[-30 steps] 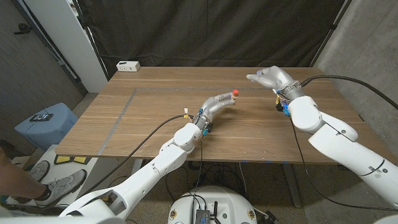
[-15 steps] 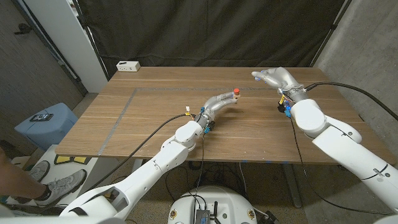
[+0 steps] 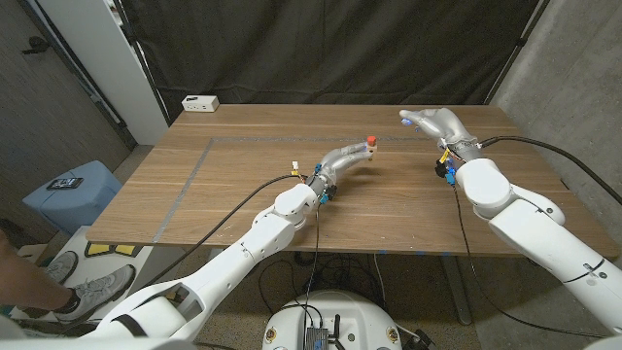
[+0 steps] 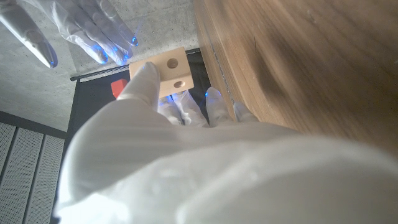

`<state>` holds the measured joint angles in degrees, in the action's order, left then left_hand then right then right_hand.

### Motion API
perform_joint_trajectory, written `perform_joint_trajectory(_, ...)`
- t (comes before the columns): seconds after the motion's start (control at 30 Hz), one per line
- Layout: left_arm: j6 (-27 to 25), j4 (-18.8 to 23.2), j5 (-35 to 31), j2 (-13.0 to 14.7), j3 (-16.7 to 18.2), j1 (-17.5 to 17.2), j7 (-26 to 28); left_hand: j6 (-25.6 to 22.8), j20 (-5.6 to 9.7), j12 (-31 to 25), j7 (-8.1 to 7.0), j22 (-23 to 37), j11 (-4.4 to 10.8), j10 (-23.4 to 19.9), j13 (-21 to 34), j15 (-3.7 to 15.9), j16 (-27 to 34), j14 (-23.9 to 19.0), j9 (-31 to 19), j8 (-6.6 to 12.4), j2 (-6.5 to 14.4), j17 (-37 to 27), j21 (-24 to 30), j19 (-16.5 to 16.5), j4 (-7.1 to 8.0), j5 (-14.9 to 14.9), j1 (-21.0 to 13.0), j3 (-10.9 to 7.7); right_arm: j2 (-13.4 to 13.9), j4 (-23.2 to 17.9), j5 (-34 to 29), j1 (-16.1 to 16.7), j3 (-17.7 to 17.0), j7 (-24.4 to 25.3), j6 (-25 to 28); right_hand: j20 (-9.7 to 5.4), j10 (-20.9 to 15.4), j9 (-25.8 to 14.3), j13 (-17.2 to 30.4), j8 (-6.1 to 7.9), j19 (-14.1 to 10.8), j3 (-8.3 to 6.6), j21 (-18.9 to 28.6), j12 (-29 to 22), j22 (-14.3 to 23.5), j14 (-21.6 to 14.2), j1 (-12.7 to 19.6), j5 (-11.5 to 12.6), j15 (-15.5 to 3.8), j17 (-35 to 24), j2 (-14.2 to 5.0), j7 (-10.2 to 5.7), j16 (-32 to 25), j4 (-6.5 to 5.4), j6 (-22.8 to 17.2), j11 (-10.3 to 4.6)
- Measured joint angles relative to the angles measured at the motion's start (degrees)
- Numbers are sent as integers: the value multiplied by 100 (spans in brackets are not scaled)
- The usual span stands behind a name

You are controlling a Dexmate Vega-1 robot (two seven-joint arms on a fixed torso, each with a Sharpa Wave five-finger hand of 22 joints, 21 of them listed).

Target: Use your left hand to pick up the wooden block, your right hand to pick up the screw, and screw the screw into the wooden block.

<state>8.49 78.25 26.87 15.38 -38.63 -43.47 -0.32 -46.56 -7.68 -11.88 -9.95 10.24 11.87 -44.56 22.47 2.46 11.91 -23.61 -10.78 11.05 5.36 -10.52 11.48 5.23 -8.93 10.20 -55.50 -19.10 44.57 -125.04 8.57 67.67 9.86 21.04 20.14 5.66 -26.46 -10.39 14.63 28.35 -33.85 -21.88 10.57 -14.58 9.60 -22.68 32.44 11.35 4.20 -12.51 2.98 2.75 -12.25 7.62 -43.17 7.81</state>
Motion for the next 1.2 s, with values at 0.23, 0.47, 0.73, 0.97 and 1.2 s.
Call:
perform_joint_trajectory(0.23,-90,-42,76,7,0,77,-79,0,-31,1,0,0,-1,1,0,21,0,21,-4,1,-16,0,0,-31,-1,24,14,1,-58,99,226,-19,1,100,-134,8,51,-1,0,-49,8,0,0,44,0,50,0,0,-11,0,0,32,0,0,75,5)
perform_joint_trajectory(0.47,-130,-74,114,23,5,125,-135,0,-31,1,0,0,1,-2,-1,21,0,21,-4,0,-16,0,0,-31,-6,24,13,6,-91,148,415,-25,10,192,-246,19,145,27,-8,-228,81,21,0,84,1,92,0,0,30,0,0,-21,45,21,227,40)
perform_joint_trajectory(0.73,-140,-86,132,30,6,145,-161,-17,-31,-29,2,0,43,-45,-3,21,0,21,-3,-4,-31,0,0,-31,-10,20,27,10,-101,163,604,32,-1,239,-343,58,254,27,-26,-426,183,21,0,128,1,164,0,35,62,-1,0,-45,45,21,460,68)
perform_joint_trajectory(0.97,-146,-75,128,44,4,145,-150,-24,-31,-29,9,0,22,-66,1,21,0,21,-3,20,-30,0,0,-31,-15,13,26,15,-110,189,815,110,-50,248,-505,71,315,27,-53,-578,235,44,-4,171,1,225,0,35,81,-1,0,-75,45,44,638,89)
perform_joint_trajectory(1.2,-146,-23,82,54,-1,125,-74,-25,-31,-29,11,0,22,-66,0,21,0,21,1,20,-30,0,0,-31,-22,13,24,22,-140,226,997,174,-75,248,-650,102,410,26,-73,-778,308,44,-21,208,1,329,-30,35,123,-1,-30,-113,65,44,854,100)
